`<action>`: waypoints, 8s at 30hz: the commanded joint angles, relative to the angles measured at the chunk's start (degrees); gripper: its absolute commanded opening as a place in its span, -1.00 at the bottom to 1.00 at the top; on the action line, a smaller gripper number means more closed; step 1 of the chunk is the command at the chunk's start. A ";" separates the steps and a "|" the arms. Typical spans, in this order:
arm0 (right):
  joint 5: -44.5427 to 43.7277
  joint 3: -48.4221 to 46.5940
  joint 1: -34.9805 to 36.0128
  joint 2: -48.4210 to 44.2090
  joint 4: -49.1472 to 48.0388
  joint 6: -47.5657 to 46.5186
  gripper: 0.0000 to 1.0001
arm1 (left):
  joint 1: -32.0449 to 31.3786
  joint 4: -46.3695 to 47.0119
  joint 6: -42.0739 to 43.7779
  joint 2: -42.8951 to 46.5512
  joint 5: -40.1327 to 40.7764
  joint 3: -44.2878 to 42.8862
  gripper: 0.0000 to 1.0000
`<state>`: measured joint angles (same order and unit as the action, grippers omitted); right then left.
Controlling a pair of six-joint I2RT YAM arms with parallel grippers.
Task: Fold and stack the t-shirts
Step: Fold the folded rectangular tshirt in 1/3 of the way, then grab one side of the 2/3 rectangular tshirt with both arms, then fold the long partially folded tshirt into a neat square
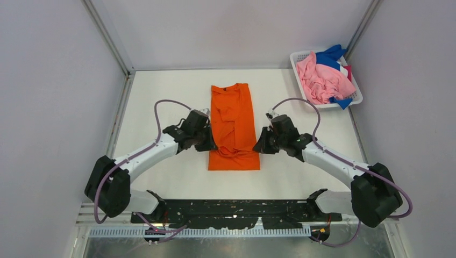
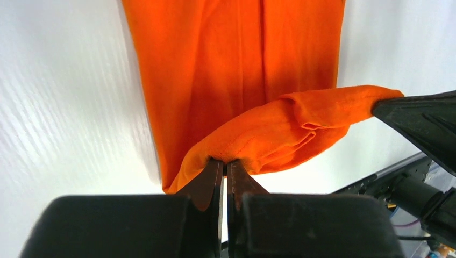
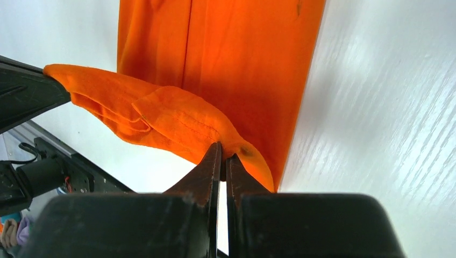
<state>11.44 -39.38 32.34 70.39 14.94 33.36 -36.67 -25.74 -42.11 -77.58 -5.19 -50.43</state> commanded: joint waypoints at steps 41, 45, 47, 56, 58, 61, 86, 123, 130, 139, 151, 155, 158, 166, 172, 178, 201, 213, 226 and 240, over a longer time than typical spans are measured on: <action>7.41 -26.87 -14.25 32.58 -8.01 -3.03 -0.53 | 15.56 -2.91 8.63 -31.13 -9.15 -29.62 -0.18; 8.22 -29.47 -15.94 33.14 -7.99 -1.59 0.05 | 17.49 -2.11 7.81 -30.39 -10.48 -32.37 0.41; 8.03 -29.12 -16.52 31.80 -7.96 -1.59 0.53 | 17.76 -2.01 7.59 -28.52 -10.36 -32.06 0.94; 10.16 -16.64 -16.50 18.09 -7.71 -4.18 0.91 | 17.41 1.83 5.56 -13.43 -12.93 -13.31 0.99; 10.48 -12.39 -16.33 14.55 -7.50 -4.38 0.91 | 16.82 2.27 4.63 -9.66 -12.99 -8.28 0.99; 11.27 -6.41 -15.75 9.08 -6.84 -4.65 0.91 | 15.50 2.10 3.83 -4.67 -11.96 -1.99 0.99; 10.59 6.01 -11.01 8.37 -8.80 3.56 0.92 | 9.01 10.99 -2.74 -10.53 -11.58 9.37 -0.27; 12.45 12.82 -2.06 -8.87 11.55 0.66 -0.89 | -1.74 -0.47 -6.65 17.13 -8.18 24.87 -1.00; 15.40 4.07 -1.65 -18.73 15.92 -2.16 -0.89 | -3.81 -5.25 -6.44 33.54 -9.90 19.73 -1.00; 15.02 -7.58 -7.58 -6.79 7.91 -7.46 -0.90 | 4.64 0.13 -2.73 24.43 -4.40 8.72 -1.00; 17.82 -19.24 -13.45 7.64 2.86 -7.30 -0.89 | 14.03 -2.62 2.62 6.18 -6.79 -7.42 -1.00; 19.55 -23.42 -14.80 12.48 2.81 -7.45 -0.89 | 15.69 -2.87 3.76 1.77 -6.51 -11.32 -1.00; 20.52 -26.74 -15.47 16.41 2.63 -7.52 -0.89 | 16.78 -3.39 4.84 -1.99 -6.57 -14.78 -1.00; 21.31 -33.74 -17.14 24.85 1.48 -6.94 -0.90 | 19.49 -4.98 5.50 -13.85 -8.28 -25.21 -1.00; 21.75 -38.53 -18.27 32.42 0.60 -6.06 -0.89 | 20.85 -5.53 5.28 -21.38 -8.59 -30.50 -1.00; 22.28 -42.56 -19.57 38.79 -0.82 -4.68 -0.89 | 21.93 -6.61 5.11 -28.76 -9.07 -36.37 -1.00; 26.46 -41.41 -20.19 39.01 -6.33 -3.63 0.91 | 22.83 2.51 -0.25 -33.29 -25.22 -41.26 0.99; 31.15 -43.06 -17.38 43.48 -13.13 0.73 0.91 | 21.39 1.16 -2.37 -44.94 -22.65 -48.75 0.99; 22.89 -53.22 -17.53 58.03 -6.14 2.76 0.91 | 21.37 -0.29 -6.84 -53.30 -20.60 -52.28 0.99; 17.10 -48.48 -17.44 40.86 -3.68 -3.60 0.91 | 21.28 -0.05 -1.04 -34.42 -12.75 -43.21 0.99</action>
<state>32.77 -91.13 14.94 124.79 11.86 33.71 -15.68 -27.24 -46.35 -124.42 -22.76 -98.52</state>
